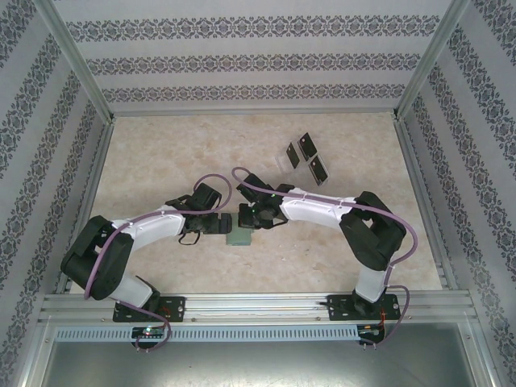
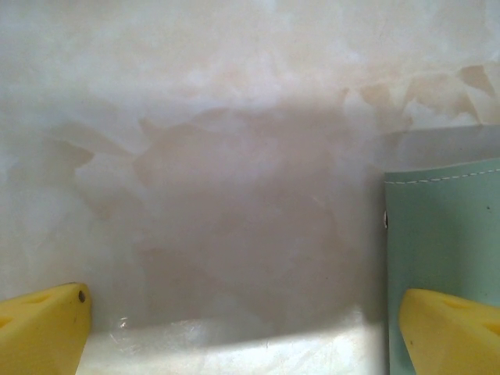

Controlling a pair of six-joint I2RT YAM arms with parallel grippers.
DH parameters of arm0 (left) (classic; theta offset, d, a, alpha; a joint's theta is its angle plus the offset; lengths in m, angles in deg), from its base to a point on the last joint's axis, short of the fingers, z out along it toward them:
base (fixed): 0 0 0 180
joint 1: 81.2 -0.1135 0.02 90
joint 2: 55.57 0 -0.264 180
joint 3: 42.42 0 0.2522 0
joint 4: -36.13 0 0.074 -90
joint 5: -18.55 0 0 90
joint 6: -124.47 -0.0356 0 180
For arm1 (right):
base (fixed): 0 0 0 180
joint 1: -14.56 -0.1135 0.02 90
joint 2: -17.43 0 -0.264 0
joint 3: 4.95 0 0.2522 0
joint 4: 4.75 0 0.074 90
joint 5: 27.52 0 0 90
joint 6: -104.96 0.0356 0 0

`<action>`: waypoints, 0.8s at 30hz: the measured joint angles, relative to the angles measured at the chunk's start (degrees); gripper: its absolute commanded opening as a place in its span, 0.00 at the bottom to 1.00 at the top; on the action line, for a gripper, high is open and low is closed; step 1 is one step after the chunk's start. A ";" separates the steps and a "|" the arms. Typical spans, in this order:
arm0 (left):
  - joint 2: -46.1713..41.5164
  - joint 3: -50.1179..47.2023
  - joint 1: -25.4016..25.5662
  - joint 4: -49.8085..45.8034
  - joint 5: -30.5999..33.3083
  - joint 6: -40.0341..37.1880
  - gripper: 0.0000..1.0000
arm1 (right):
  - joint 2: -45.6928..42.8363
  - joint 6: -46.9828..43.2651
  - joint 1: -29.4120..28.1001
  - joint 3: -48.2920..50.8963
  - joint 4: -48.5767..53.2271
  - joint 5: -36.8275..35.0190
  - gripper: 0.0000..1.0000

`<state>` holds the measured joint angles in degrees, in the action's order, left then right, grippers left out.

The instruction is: Put the credit cards into the card holder

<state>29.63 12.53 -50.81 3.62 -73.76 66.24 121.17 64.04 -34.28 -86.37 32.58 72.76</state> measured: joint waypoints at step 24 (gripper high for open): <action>-0.04 -0.33 0.04 0.83 -0.20 0.42 1.00 | 4.81 -1.14 -0.02 -4.09 1.09 0.09 0.00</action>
<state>29.59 12.20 -50.77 4.45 -73.95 66.65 125.98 62.91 -34.30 -90.46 33.67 72.85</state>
